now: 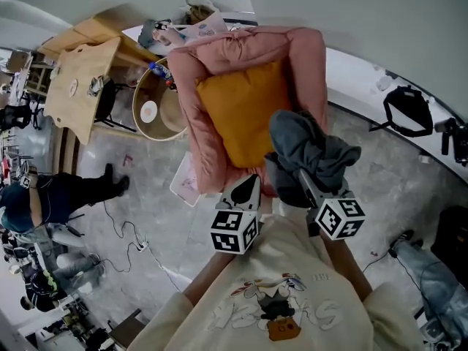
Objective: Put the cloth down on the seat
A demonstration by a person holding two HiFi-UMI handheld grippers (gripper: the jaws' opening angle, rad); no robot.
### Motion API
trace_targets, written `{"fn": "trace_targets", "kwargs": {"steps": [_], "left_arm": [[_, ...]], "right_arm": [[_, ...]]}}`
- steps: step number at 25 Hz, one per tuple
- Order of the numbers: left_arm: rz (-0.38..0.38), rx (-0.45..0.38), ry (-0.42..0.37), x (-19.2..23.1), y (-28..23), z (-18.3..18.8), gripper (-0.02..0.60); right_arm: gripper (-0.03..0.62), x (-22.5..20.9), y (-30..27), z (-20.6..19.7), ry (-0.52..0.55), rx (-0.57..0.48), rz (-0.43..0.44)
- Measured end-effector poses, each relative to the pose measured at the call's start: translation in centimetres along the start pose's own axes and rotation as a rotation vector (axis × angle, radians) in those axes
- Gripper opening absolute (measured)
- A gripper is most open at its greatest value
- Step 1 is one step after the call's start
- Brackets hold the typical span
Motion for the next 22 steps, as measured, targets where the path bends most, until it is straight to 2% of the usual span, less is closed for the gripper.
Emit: {"fn": "trace_targets", "kwargs": {"steps": [5,12,22], "left_arm": [[-0.039,0.021,0.007,0.7,-1.4,0.2,0.005],[-0.100,0.049,0.042,1.8,-4.8,0.2,0.005],[-0.134,0.090,0.124,4.9,-7.9,-0.7,0.005]], "right_arm": [[0.328,0.2,-0.8,-0.2,-0.020,-0.003,-0.021],[0.328,-0.3,-3.9,-0.2,0.008,0.035,-0.052],[0.328,-0.6,-7.6,0.2,0.018,0.057,-0.127]]}}
Point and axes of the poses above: the fingertips, and each gripper's own axes: y backward along the fingers, x to its left, z out of its top, the point moved 4 cm from there along y, backward along the fingers, and after that the axes turned 1 degree about -z, right-handed, at the moved point
